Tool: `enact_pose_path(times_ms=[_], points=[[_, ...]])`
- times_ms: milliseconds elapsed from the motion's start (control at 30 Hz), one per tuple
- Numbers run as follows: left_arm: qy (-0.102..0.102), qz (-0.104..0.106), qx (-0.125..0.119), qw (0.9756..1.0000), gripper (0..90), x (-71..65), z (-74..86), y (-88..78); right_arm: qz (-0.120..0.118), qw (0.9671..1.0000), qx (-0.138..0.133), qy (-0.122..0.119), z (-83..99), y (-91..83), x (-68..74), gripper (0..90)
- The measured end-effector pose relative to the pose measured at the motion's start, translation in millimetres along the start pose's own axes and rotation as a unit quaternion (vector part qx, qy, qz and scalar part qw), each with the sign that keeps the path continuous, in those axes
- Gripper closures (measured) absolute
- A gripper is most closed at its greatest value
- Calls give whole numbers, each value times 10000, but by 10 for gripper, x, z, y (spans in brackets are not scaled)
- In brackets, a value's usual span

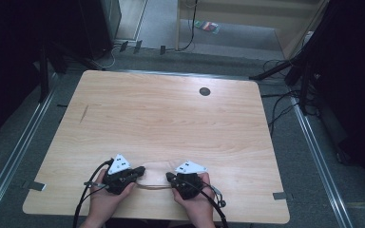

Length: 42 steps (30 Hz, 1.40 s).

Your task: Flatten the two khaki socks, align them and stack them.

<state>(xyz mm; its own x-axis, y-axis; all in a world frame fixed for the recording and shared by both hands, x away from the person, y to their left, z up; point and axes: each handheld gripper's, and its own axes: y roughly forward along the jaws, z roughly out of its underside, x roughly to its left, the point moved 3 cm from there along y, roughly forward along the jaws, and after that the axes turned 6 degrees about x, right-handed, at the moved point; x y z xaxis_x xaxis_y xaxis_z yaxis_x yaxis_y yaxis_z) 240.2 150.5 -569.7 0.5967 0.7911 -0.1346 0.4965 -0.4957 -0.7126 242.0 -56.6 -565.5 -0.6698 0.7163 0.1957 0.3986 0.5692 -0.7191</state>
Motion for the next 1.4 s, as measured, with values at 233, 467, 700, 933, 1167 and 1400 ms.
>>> enact_pose_path(times_ms=[233, 467, 700, 933, 1167, 1400], points=[[22, -42, -33, 10000, 866, 8, 10, 3, -146, 9997, 191, 12, 117, -102, -34, 900], [50, 378, -436, 9983, 766, 6, -12, -119, -92, 9981, -470, 389, -20, -371, -264, 900], [443, 491, 17, 9978, 767, -64, 115, -78, 253, 9984, -176, 465, -45, -197, -516, 900], [332, 587, -5, 9977, 762, -37, 108, -76, 438, 9969, -212, 623, -3, -243, -650, 900], [-73, 889, -671, 9938, 660, 98, 79, -209, 288, 9945, -619, 797, 22, -470, -779, 796], [-337, 492, -1095, 9922, 397, 283, 84, -313, 287, 9914, -956, 844, 48, -604, -945, 434]])
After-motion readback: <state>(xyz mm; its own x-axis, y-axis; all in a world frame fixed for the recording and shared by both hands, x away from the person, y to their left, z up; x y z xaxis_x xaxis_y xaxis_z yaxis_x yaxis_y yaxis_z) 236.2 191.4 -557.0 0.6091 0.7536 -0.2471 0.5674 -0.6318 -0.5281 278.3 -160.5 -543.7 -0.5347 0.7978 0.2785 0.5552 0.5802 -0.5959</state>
